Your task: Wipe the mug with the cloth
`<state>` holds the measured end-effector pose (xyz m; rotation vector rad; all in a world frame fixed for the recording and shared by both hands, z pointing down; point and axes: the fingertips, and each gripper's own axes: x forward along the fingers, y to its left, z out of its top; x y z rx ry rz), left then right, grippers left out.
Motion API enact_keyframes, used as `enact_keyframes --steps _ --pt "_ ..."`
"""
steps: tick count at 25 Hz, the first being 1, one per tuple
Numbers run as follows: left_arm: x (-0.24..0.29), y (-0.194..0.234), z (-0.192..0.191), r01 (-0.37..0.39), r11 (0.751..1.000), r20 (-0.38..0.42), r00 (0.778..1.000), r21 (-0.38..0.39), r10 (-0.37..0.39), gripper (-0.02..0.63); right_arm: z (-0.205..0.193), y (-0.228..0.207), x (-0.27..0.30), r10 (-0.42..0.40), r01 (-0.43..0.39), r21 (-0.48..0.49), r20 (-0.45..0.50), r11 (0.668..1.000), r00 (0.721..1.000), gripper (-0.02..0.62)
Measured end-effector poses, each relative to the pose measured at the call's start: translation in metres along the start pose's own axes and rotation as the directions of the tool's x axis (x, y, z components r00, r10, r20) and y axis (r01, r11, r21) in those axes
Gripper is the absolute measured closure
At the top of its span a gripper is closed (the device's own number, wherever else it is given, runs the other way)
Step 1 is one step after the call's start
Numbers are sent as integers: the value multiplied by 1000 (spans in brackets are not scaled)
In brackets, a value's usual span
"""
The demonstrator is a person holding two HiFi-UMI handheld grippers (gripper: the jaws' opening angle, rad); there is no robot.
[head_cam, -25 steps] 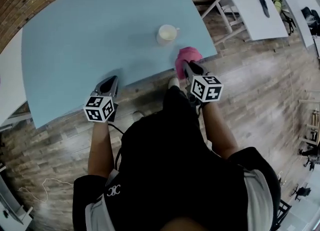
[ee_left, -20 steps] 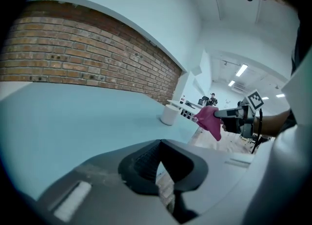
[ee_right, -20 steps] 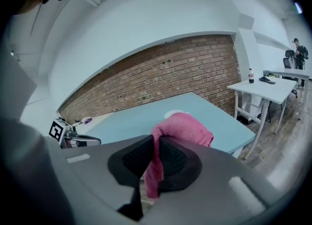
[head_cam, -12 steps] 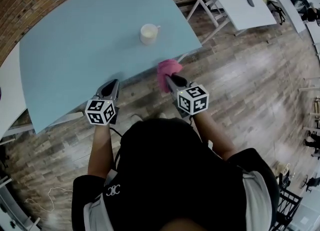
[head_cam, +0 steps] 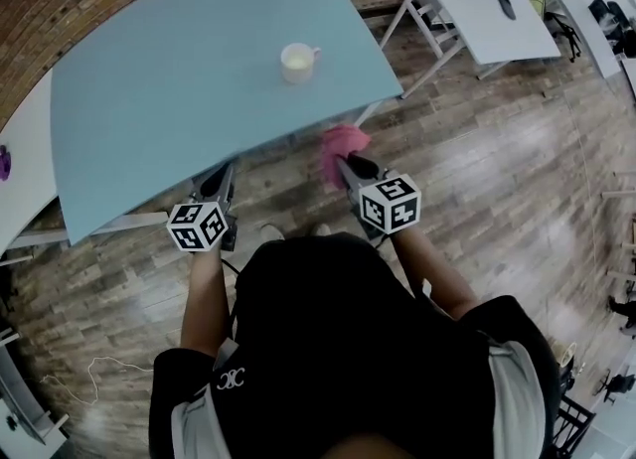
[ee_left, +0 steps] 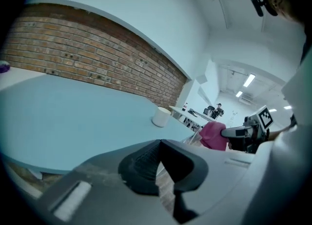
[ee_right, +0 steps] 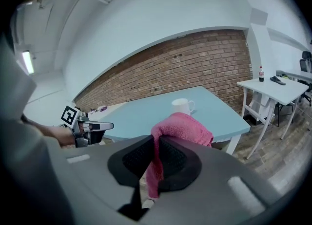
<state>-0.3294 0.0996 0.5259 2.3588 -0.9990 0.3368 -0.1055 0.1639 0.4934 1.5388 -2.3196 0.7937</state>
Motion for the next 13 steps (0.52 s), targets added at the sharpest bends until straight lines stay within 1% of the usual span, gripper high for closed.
enact_keyframes --steps 2,3,6,8,10,13 --pt "-3 -2 -4 -11 1000 3 1000 -4 11 604 -4 3 -2 12 -12 -13 -13 1000 1000 560" --pt "-7 -4 -7 -12 1000 3 1000 11 12 604 -7 6 -2 17 -17 -16 -17 1000 1000 560" --pt "-16 -16 -16 -5 994 -11 1000 106 6 604 -13 15 -3 31 -31 -18 -19 999 999 560" --pt "-14 -22 -16 -4 988 -21 1000 155 7 604 -11 13 -1 37 -37 -19 -16 999 999 560" --pt "-7 -24 -15 -3 984 -34 999 180 10 604 -7 8 3 42 -42 -22 -16 999 999 560" --pt "1 -26 -14 -6 980 -48 999 198 16 604 -4 3 8 48 -48 -29 -22 998 999 560"
